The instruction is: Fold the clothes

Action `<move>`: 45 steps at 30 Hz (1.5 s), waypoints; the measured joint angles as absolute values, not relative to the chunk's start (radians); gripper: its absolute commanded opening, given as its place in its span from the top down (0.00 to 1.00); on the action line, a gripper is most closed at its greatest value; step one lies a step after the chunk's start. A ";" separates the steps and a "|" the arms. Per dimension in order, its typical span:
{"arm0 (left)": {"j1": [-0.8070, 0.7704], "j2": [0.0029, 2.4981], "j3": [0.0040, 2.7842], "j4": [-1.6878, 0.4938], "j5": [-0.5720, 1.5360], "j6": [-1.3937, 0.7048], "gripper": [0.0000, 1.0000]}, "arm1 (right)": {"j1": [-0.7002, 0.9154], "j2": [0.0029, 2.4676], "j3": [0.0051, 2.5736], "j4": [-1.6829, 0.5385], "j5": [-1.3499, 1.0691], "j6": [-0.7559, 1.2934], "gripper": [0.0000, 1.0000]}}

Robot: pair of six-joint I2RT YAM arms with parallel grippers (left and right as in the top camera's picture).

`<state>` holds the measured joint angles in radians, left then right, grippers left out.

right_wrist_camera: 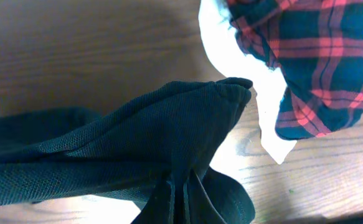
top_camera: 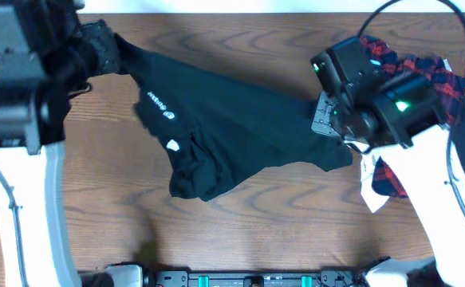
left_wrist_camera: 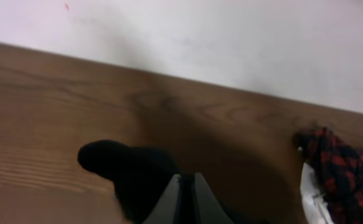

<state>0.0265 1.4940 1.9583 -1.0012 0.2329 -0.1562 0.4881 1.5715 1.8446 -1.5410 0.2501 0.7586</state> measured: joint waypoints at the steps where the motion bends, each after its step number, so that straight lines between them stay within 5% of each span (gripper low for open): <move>1: 0.018 1.518 1.958 -0.992 0.233 -0.156 0.94 | 0.482 1.588 1.837 -1.535 0.250 0.759 0.99; 16: -0.094 1.843 1.958 -0.854 0.217 -0.140 0.94 | 0.381 1.780 1.618 -1.138 0.250 0.707 0.94; 18: -0.097 1.897 1.958 -0.810 0.213 -0.137 0.94 | 0.359 1.815 1.603 -1.037 0.253 0.697 0.76; 22: -0.097 2.009 1.958 -0.685 0.205 -0.133 0.94 | 0.314 1.896 1.591 -0.820 0.265 0.675 0.16; 24: -0.097 2.064 1.958 -0.639 0.204 -0.133 0.90 | 0.293 1.942 1.591 -0.742 0.252 0.654 0.01; 28: -0.096 2.141 1.958 -0.613 0.202 -0.130 0.43 | 0.265 2.006 1.589 -0.716 0.207 0.606 0.01; 30: -0.096 2.169 1.958 -0.606 0.202 -0.123 0.01 | 0.253 2.020 1.583 -0.728 0.186 0.586 0.01; 39: -0.095 2.147 1.958 -0.641 0.202 -0.099 0.02 | 0.249 2.014 1.581 -0.819 0.133 0.463 0.01; 45: -0.093 1.976 1.958 -0.889 0.199 -0.096 0.02 | 0.255 1.903 1.580 -0.919 0.081 0.347 0.03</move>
<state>-0.0925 1.9759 1.9579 -0.8890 0.1993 -0.0956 0.2554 1.9034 1.5803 -0.9192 0.0814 0.3466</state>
